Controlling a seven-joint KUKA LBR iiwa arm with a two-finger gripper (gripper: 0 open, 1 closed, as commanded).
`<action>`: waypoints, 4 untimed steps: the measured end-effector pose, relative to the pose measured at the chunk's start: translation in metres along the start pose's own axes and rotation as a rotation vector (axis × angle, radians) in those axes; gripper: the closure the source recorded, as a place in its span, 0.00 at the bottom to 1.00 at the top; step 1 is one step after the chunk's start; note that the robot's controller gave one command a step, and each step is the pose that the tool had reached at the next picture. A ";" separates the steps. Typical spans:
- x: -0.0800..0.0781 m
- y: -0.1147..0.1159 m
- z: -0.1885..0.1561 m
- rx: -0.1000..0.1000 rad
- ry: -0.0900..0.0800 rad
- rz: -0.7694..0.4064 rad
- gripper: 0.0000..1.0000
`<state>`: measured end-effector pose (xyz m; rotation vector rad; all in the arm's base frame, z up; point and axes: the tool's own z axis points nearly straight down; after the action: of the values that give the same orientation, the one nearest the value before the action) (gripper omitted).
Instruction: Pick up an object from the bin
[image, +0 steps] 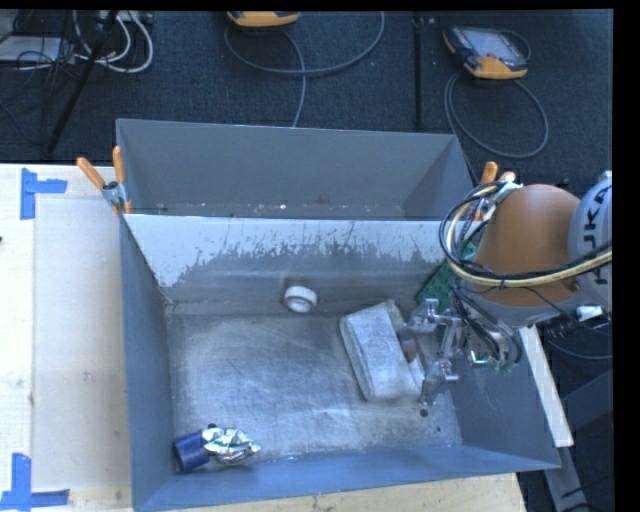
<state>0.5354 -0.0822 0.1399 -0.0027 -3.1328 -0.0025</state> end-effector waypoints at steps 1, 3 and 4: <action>-0.045 0.010 0.042 0.003 -0.003 0.277 0.00; -0.024 0.010 0.066 -0.005 0.002 0.665 0.00; -0.024 0.011 0.066 -0.005 0.003 0.661 1.00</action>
Offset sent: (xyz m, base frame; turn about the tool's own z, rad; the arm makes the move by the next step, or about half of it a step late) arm 0.0523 0.0147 -0.0576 0.2833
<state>0.5583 -0.0716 0.0740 -1.0176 -2.9597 -0.0048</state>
